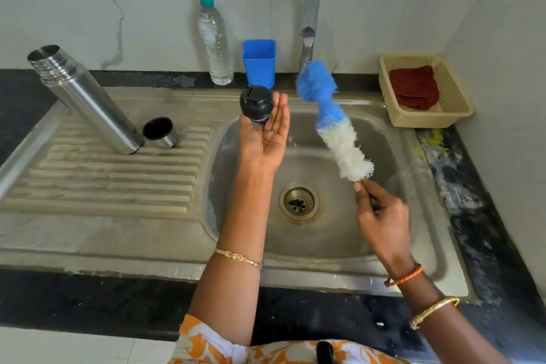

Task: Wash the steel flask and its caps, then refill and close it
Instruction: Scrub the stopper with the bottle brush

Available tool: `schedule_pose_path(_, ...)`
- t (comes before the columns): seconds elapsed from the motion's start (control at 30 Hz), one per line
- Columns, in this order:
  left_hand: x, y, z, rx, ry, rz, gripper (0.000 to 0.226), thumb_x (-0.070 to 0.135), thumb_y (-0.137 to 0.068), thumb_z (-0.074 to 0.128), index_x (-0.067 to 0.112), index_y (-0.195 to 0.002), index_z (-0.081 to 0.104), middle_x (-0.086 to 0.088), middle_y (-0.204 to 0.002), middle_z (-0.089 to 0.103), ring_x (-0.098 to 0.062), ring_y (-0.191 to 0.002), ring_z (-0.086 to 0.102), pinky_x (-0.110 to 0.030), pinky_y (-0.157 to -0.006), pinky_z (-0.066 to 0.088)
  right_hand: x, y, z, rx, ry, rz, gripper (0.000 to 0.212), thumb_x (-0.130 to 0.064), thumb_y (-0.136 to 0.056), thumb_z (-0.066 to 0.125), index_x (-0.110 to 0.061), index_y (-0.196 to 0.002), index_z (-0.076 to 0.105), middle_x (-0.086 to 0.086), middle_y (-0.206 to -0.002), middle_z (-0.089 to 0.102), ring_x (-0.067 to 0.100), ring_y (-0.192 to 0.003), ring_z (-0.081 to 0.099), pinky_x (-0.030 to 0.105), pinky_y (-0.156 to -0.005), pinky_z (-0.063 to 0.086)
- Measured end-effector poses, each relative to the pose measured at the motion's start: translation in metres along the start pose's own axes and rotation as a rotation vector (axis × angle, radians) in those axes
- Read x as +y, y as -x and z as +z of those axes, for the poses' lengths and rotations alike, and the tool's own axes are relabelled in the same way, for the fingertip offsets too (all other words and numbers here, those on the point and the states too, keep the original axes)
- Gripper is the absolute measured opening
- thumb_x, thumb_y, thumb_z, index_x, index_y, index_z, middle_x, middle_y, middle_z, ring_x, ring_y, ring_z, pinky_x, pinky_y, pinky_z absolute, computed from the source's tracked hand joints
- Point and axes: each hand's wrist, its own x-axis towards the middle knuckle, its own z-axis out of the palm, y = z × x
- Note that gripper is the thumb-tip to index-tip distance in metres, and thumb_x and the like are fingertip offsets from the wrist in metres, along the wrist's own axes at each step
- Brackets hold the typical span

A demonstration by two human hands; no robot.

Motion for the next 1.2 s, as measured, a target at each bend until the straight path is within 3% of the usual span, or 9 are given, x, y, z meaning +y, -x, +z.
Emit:
schedule_pose_path(0.1, 0.002, 0.003, 0.003, -0.02, -0.188, -0.017, 0.045, 0.043, -0.099, 0.041, 0.005, -0.114, 0.061, -0.009, -0.099, 0.071, -0.018, -0.084, 0.071, -0.027, -0.07, 0.057, 0.006, -0.006, -0.003, -0.048, -0.058, 0.054, 0.022, -0.013, -0.092, 0.059, -0.004, -0.11, 0.07, -0.014, -0.069, 0.057, -0.005, -0.052, 0.052, 0.004, -0.051, 0.037)
schedule_pose_path(0.17, 0.001, 0.002, 0.003, 0.035, -0.329, -0.003, 0.042, 0.043, -0.1, 0.038, 0.009, -0.111, 0.06, -0.006, -0.097, 0.069, -0.014, -0.079, 0.069, -0.023, -0.065, 0.052, 0.003, -0.004, -0.002, -0.083, -0.078, -0.021, 0.015, -0.012, -0.092, 0.059, -0.003, -0.094, 0.072, -0.025, -0.059, 0.047, -0.006, -0.05, 0.049, 0.004, -0.05, 0.033)
schedule_pose_path(0.3, 0.0, -0.001, 0.002, 0.177, -0.5, 0.047, 0.034, 0.038, -0.102, 0.04, 0.01, -0.099, 0.058, -0.008, -0.088, 0.064, -0.016, -0.075, 0.062, -0.028, -0.071, 0.052, 0.001, 0.008, -0.002, -0.11, -0.09, -0.192, 0.03, -0.016, -0.092, 0.055, -0.021, -0.063, 0.049, -0.017, -0.052, 0.042, 0.0, -0.048, 0.037, 0.008, -0.05, 0.026)
schedule_pose_path(0.43, -0.008, 0.001, 0.002, 0.22, -0.636, 0.092, 0.031, 0.038, -0.102, 0.042, 0.013, -0.093, 0.058, -0.005, -0.084, 0.061, -0.014, -0.072, 0.058, -0.024, -0.061, 0.052, 0.009, 0.009, 0.008, -0.023, 0.008, -0.169, 0.02, -0.018, -0.089, 0.057, -0.008, -0.076, 0.068, -0.023, -0.064, 0.049, -0.003, -0.057, 0.046, 0.006, -0.058, 0.033)
schedule_pose_path(0.57, -0.021, 0.009, 0.002, 0.271, -0.754, 0.059, 0.039, 0.038, -0.104, 0.031, 0.012, -0.089, 0.056, -0.008, -0.072, 0.057, -0.008, -0.05, 0.044, -0.015, -0.038, 0.034, -0.002, -0.008, 0.017, 0.108, 0.069, -0.129, 0.013, -0.011, -0.088, 0.064, -0.007, -0.095, 0.074, 0.005, -0.085, 0.071, 0.018, -0.069, 0.063, 0.026, -0.061, 0.049)
schedule_pose_path(0.83, -0.015, 0.002, -0.001, 0.274, -0.875, 0.147, 0.033, 0.034, -0.105, 0.034, 0.017, -0.081, 0.051, 0.002, -0.069, 0.052, -0.004, -0.048, 0.049, -0.016, -0.041, 0.038, -0.002, 0.007, 0.017, 0.074, 0.21, -0.251, 0.023, -0.011, -0.085, 0.061, -0.016, -0.105, 0.073, -0.001, -0.072, 0.06, 0.02, -0.053, 0.054, 0.029, -0.045, 0.046)
schedule_pose_path(0.9, -0.02, 0.005, -0.002, 0.243, -0.953, 0.14, 0.035, 0.033, -0.105, 0.027, 0.016, -0.082, 0.048, 0.001, -0.063, 0.043, -0.001, -0.035, 0.037, -0.014, -0.033, 0.028, -0.005, -0.002, 0.02, 0.104, 0.188, -0.219, 0.022, -0.013, -0.086, 0.059, -0.015, -0.103, 0.073, 0.0, -0.071, 0.059, 0.021, -0.054, 0.053, 0.032, -0.045, 0.046)
schedule_pose_path(1.03, -0.039, 0.012, -0.003, 0.186, -1.02, 0.193, 0.032, 0.024, -0.102, 0.028, 0.014, -0.081, 0.049, -0.001, -0.059, 0.041, -0.004, -0.04, 0.031, -0.014, -0.035, 0.024, -0.014, -0.026, 0.026, 0.138, 0.198, -0.14, 0.025, -0.016, -0.087, 0.055, -0.017, -0.105, 0.072, -0.001, -0.071, 0.054, 0.029, -0.063, 0.057, 0.029, -0.053, 0.039)
schedule_pose_path(1.2, -0.034, 0.003, -0.002, 0.31, -0.926, 0.198, 0.034, 0.026, -0.103, 0.028, 0.015, -0.077, 0.047, -0.001, -0.058, 0.036, -0.007, -0.039, 0.028, -0.015, -0.033, 0.021, -0.019, -0.003, 0.021, 0.097, 0.241, -0.173, 0.027, -0.023, -0.091, 0.052, -0.023, -0.112, 0.068, -0.009, -0.074, 0.046, 0.02, -0.057, 0.051, 0.03, -0.048, 0.042)
